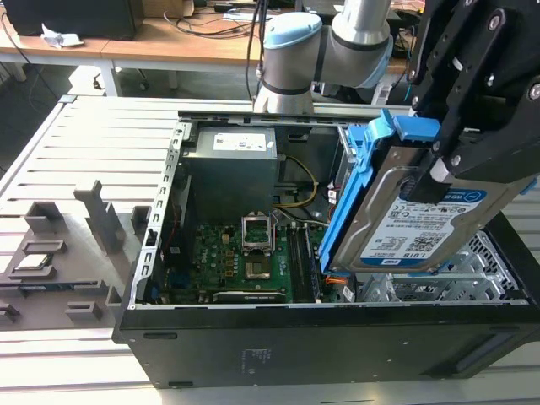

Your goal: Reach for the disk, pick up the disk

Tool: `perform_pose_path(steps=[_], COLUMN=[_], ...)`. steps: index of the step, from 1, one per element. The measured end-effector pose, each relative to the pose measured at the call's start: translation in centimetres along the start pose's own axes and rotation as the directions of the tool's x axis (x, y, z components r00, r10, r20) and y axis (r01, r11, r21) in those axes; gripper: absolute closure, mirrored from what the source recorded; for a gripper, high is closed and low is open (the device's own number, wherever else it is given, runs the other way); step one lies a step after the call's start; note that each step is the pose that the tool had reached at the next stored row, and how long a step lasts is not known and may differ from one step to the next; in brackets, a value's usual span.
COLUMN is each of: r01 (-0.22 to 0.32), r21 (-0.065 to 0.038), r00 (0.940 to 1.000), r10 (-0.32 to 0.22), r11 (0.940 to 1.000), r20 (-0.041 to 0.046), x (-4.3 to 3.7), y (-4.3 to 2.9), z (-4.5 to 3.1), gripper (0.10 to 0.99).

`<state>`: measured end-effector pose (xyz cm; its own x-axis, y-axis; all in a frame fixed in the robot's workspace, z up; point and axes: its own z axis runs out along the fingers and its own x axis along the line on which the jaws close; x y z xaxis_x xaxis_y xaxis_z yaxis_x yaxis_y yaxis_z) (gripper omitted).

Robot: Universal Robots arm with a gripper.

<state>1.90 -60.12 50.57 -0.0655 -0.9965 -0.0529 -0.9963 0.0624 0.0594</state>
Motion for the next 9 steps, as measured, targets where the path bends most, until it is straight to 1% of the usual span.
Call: perform_pose_path(steps=[6,7,8,9], r01=[0.000,0.000,0.000,0.000], r21=[-0.001,-0.001,-0.001,-0.002], r00=[1.0000,1.0000,1.0000,1.0000], r10=[0.000,0.000,0.000,0.000], r11=[1.0000,1.0000,1.0000,1.0000], r20=[-0.0001,0.0000,-0.0001,-0.0001], x=[-0.09,-0.12,-0.14,-0.16], y=[-1.42,-1.91,-2.12,-2.48], z=[-0.05,-0.07,-0.08,-0.10], gripper=[0.718,0.718,0.718,0.718])
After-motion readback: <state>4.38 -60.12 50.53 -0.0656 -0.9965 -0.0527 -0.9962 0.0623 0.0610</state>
